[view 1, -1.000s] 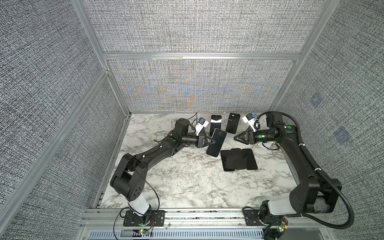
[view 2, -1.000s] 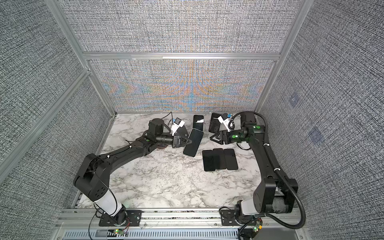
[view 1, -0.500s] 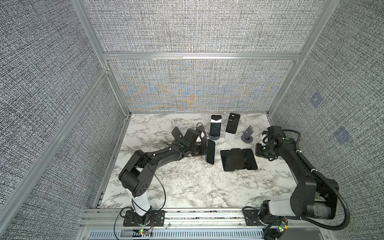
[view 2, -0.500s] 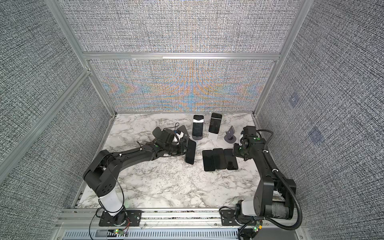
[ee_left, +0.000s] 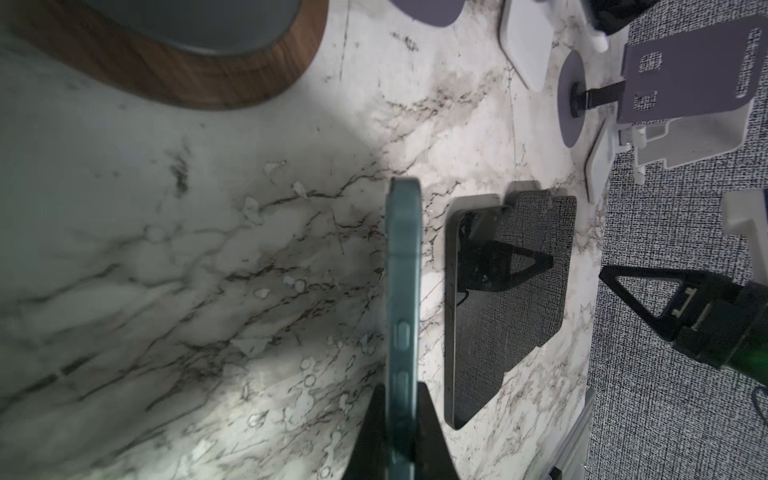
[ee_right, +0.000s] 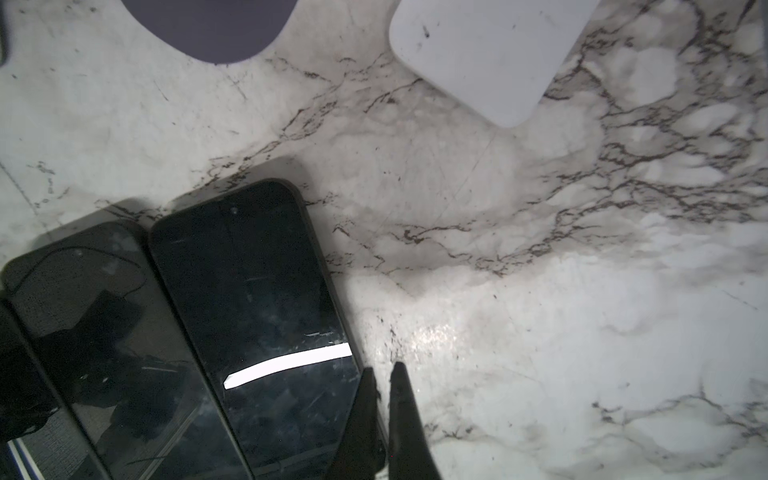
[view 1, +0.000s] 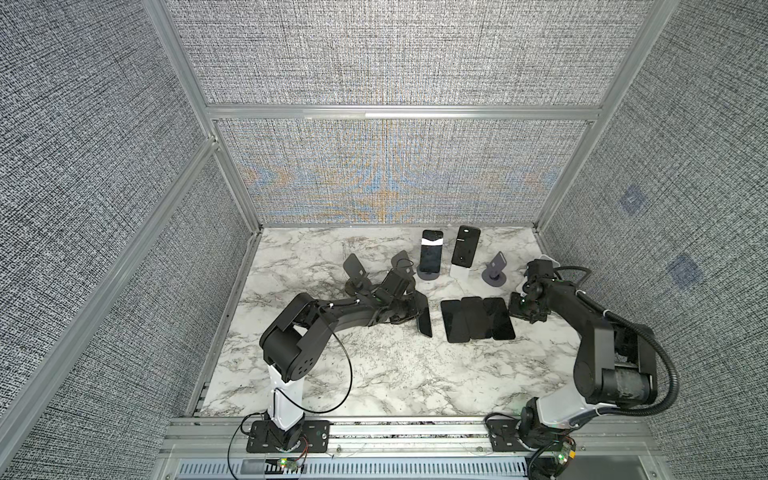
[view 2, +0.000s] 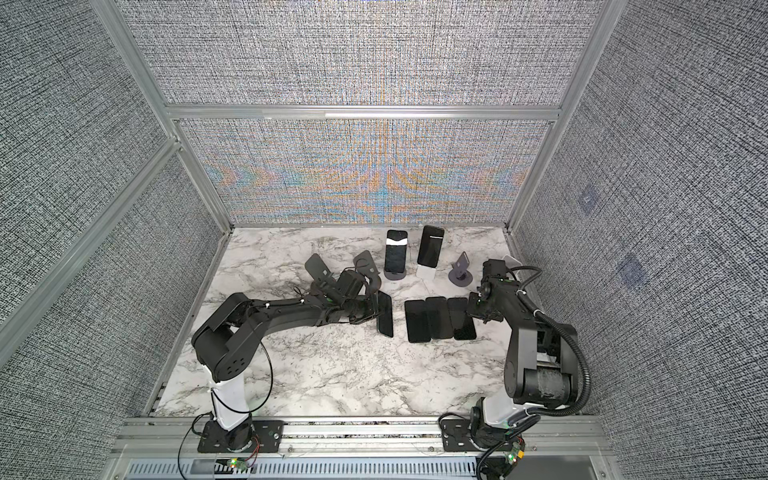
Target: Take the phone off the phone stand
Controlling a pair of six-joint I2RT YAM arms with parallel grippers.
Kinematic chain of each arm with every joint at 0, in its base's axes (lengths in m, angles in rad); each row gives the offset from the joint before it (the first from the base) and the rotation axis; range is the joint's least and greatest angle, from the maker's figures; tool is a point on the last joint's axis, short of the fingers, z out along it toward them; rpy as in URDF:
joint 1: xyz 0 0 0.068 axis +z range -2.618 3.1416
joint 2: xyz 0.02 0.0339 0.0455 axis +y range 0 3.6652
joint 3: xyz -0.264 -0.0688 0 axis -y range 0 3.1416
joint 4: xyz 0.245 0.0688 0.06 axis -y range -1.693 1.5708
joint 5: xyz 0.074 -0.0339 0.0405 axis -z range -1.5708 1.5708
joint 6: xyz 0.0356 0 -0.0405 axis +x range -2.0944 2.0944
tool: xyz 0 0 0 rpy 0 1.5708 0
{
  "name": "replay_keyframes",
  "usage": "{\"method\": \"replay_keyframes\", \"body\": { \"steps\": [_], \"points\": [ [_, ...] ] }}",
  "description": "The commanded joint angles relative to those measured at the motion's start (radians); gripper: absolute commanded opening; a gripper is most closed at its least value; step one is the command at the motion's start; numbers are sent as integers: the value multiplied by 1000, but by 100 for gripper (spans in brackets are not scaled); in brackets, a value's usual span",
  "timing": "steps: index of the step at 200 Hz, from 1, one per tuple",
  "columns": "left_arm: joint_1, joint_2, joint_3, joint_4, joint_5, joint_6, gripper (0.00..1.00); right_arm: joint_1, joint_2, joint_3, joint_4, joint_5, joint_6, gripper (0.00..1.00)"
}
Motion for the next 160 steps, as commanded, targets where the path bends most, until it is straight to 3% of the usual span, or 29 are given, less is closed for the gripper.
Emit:
{"method": "replay_keyframes", "body": {
  "steps": [1, 160],
  "points": [
    [-12, -1, 2, 25, -16, -44, 0, -1, 16, -1, 33, 24, -12, 4],
    [-50, 110, -3, 111, 31, -124, 13, -4, 111, 17, 37, 24, -42, 5]
  ]
}}
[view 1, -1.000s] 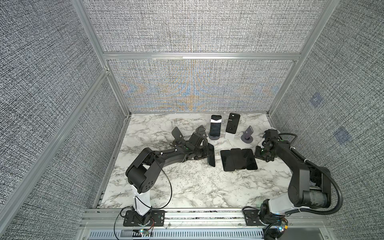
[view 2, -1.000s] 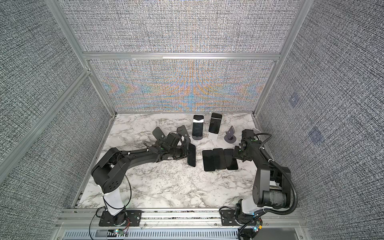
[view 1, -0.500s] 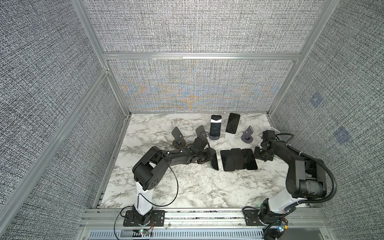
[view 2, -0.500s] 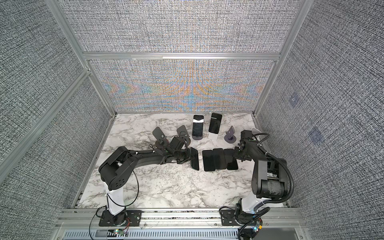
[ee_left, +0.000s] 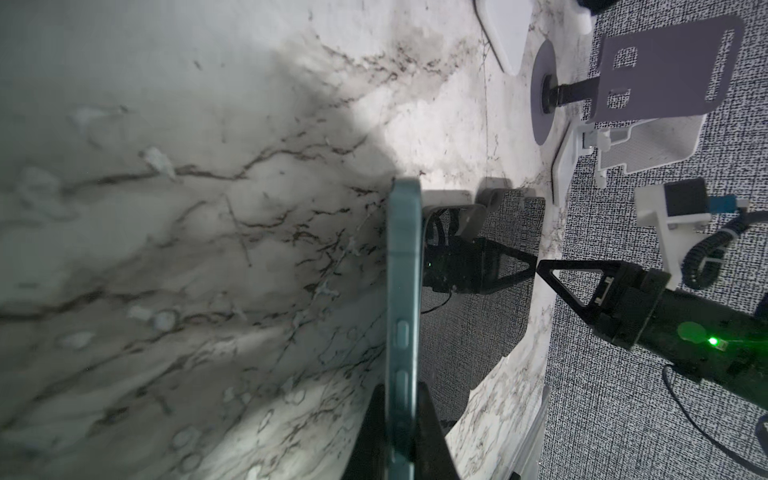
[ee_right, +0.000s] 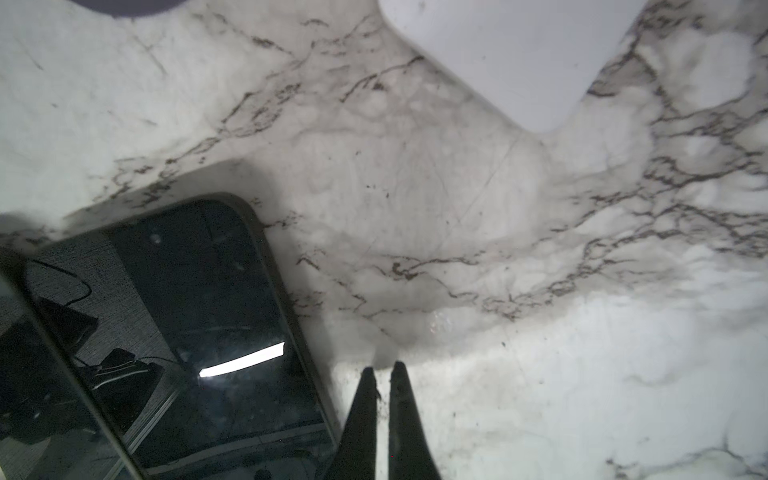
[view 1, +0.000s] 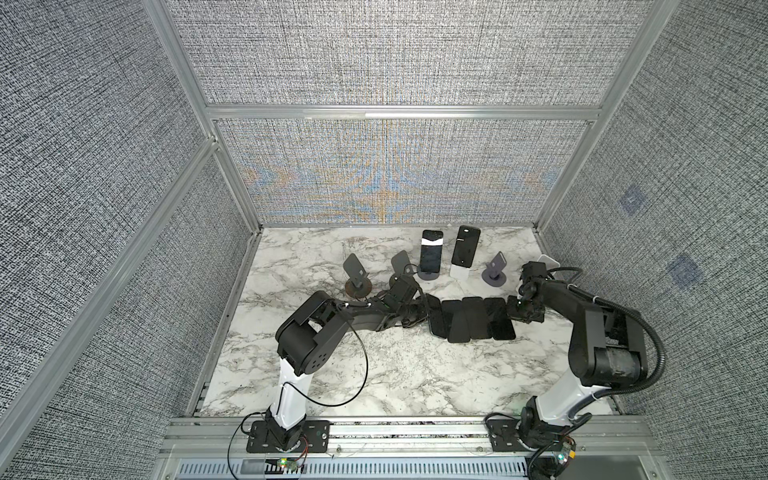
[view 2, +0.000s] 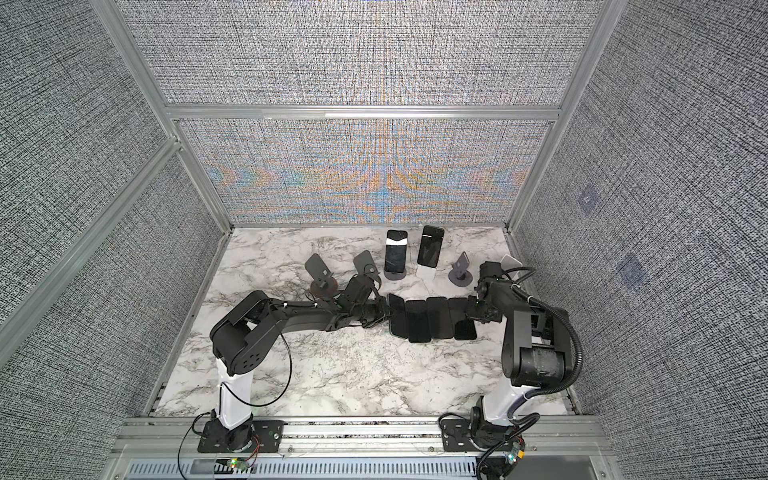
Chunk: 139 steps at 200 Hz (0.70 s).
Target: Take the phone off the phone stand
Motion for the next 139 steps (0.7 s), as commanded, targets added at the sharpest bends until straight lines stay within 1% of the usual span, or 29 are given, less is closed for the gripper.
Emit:
{"method": "replay_keyframes", "body": {
  "steps": [1, 32, 48, 64, 67, 86, 104, 126, 133, 139],
  "points": [
    [-8, 7, -10, -74, 0, 0, 14, 0, 1, 5, 0, -15, -2, 5],
    [-8, 10, -12, -77, -2, 3, 24, 0, 4, -1, 6, -30, 5, 5],
    [-8, 7, -16, -85, -8, 6, 35, 1, 10, -1, 4, -29, 3, 5],
    [-9, 0, -15, -107, -28, 21, 40, 0, 10, -4, 4, -30, 2, 5],
    [-8, 0, -14, -113, -30, 24, 42, -1, 11, -5, 4, -30, 1, 5],
    [-9, -5, -14, -128, -41, 34, 48, -1, 9, -5, 3, -30, 4, 5],
    [-8, -6, -17, -125, -41, 35, 57, 0, 8, -7, 4, -31, 5, 5],
    [-9, -8, -19, -125, -42, 36, 71, 0, 7, -10, 8, -35, 6, 5],
    [-9, -12, -21, -127, -48, 35, 79, 0, 5, -12, 9, -36, 6, 5],
    [-9, -16, -27, -125, -52, 34, 82, 1, 5, -13, 10, -37, 6, 5]
  ]
}}
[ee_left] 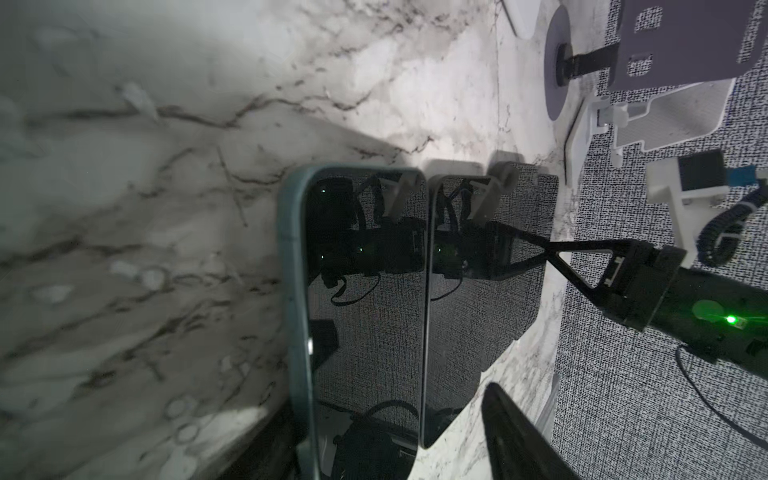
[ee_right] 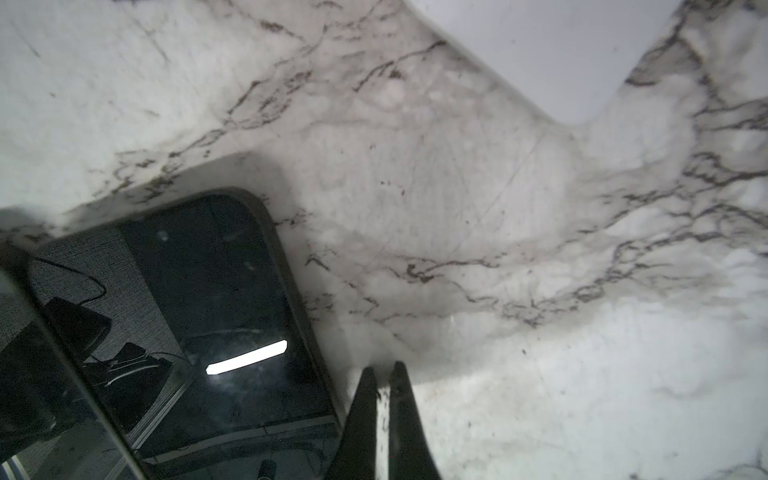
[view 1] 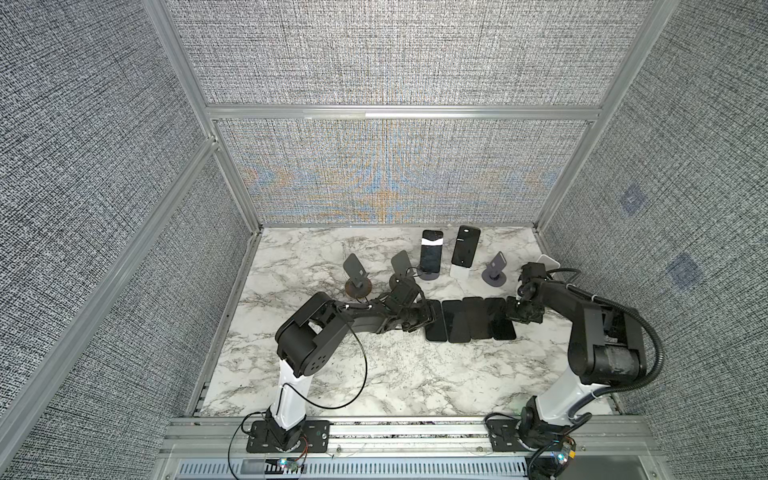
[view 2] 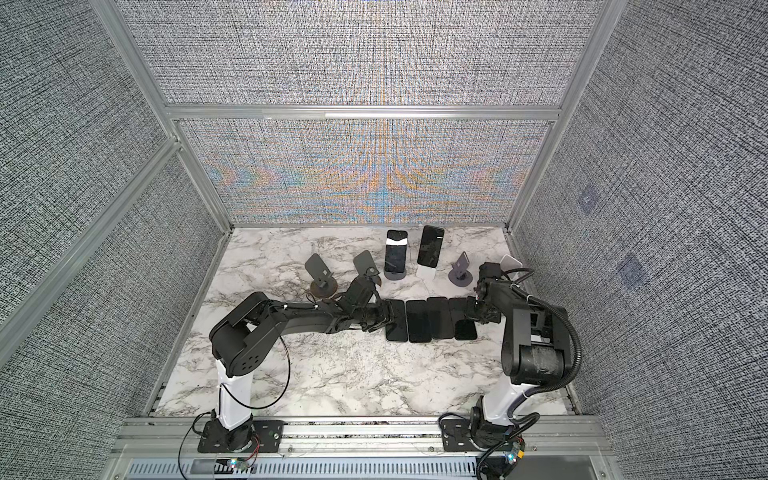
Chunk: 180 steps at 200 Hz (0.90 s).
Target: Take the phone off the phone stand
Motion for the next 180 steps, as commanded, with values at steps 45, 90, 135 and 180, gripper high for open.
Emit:
{"method": "replay_keyframes", "body": {
  "steps": [45, 90, 135, 180],
  "points": [
    [2, -45, -12, -152, -103, 46, 93, 0, -2, -10, 3, -18, 2, 6],
    [-2, -53, 2, -164, -92, 59, 93, 1, -39, -7, -11, -14, 3, 5],
    [-15, -24, 34, -145, -65, 53, 93, 1, -87, -10, -32, -9, 3, 5],
    [-17, -39, 26, -166, -87, 65, 93, 0, -194, 0, -66, -24, 16, 8]
  ]
}}
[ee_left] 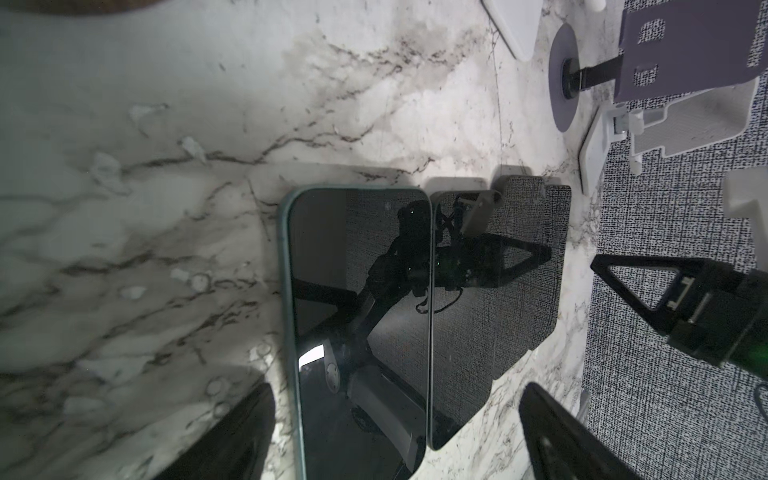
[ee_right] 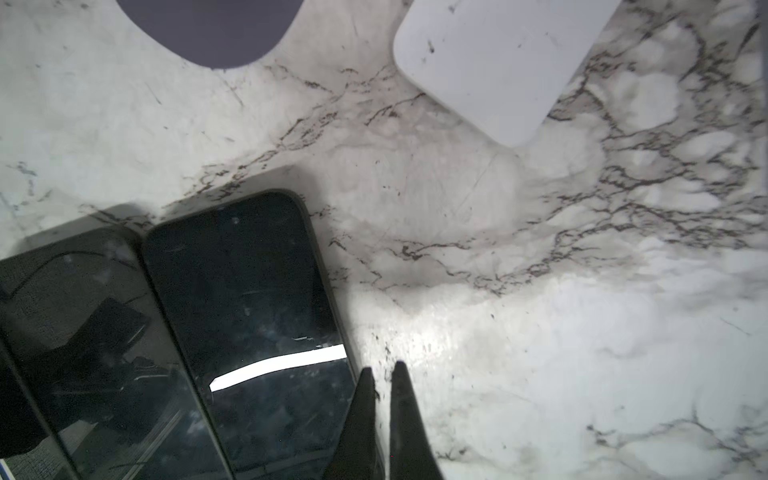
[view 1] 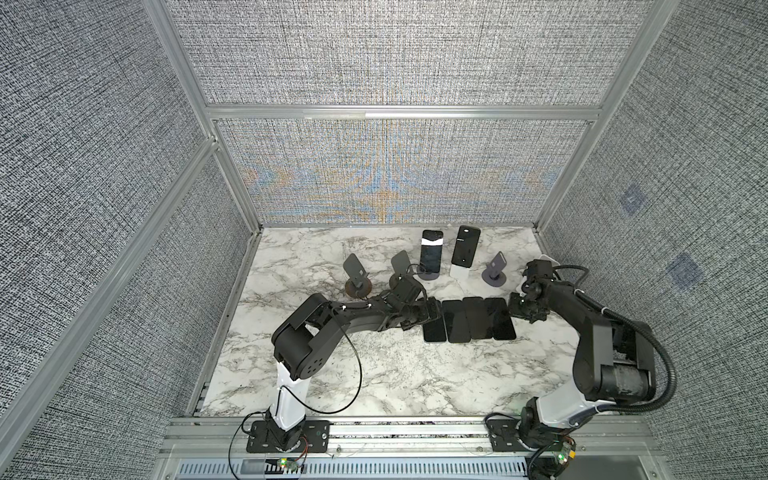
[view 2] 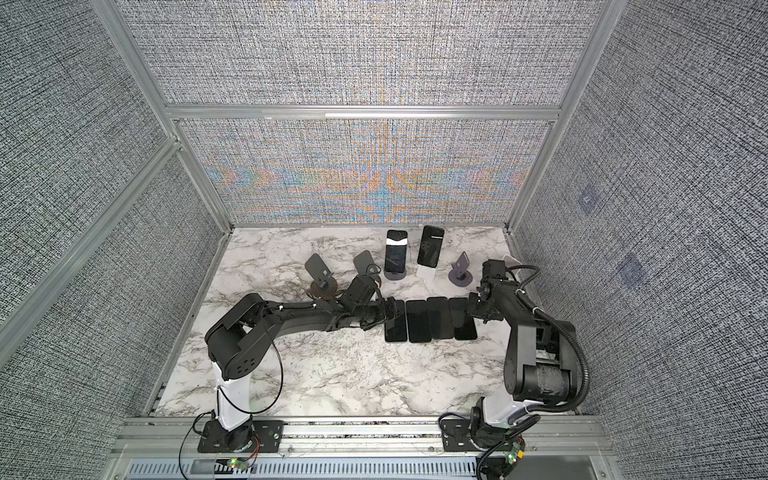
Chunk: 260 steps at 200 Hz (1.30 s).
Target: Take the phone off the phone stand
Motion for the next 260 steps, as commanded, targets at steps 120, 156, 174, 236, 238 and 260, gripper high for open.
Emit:
{"method": "replay_keyframes", "body": {
  "steps": [120, 156, 174, 236, 238, 260],
  "points": [
    [22, -252, 19, -197, -148, 343, 96, 12, -285, 275, -168, -428, -206, 34],
    [48, -320, 18, -243, -30, 465, 96, 8, -164, 395, -154, -537, -224, 35],
    [56, -372, -35, -243, -14, 487, 96, 6, -94, 464, -145, -596, -212, 35],
    [66, -547, -195, -285, -86, 459, 95, 7, 144, 620, -2, -650, -158, 53],
    [67, -549, -197, -289, -88, 457, 95, 7, 155, 627, 5, -653, -160, 53],
    [67, -570, -210, -321, -92, 466, 95, 5, 280, 708, 25, -704, -212, 57]
  ]
}}
